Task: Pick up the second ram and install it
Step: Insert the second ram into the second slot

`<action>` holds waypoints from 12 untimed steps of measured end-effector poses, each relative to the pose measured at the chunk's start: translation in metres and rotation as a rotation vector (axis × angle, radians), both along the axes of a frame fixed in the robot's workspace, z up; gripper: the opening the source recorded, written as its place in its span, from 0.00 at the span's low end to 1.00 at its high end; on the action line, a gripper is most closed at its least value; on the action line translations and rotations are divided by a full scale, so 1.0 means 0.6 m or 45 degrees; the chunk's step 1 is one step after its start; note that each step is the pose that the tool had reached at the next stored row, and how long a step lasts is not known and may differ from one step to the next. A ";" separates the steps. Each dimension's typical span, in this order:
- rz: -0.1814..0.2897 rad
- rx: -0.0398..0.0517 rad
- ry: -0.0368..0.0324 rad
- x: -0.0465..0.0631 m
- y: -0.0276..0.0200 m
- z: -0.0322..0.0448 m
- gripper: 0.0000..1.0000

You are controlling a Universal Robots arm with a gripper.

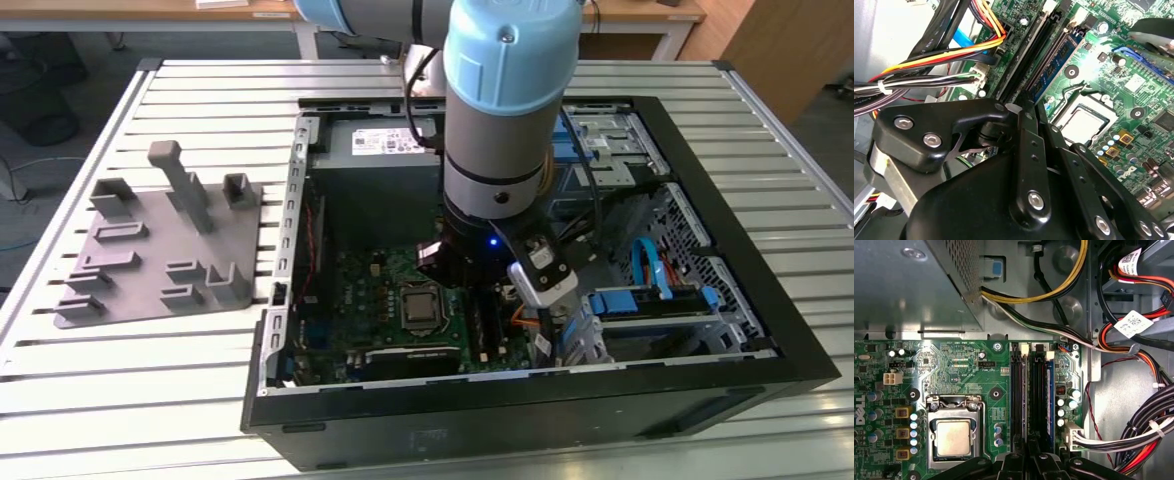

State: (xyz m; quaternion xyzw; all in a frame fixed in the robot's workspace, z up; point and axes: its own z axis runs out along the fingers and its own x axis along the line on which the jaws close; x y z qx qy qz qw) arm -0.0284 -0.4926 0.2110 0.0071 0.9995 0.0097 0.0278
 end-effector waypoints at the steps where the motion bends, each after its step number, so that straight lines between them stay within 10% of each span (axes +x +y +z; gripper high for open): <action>1: 0.000 0.000 0.0000 0.000 0.0000 0.000 0.14; 12: 0.016 0.000 0.0000 0.001 0.0000 0.000 0.14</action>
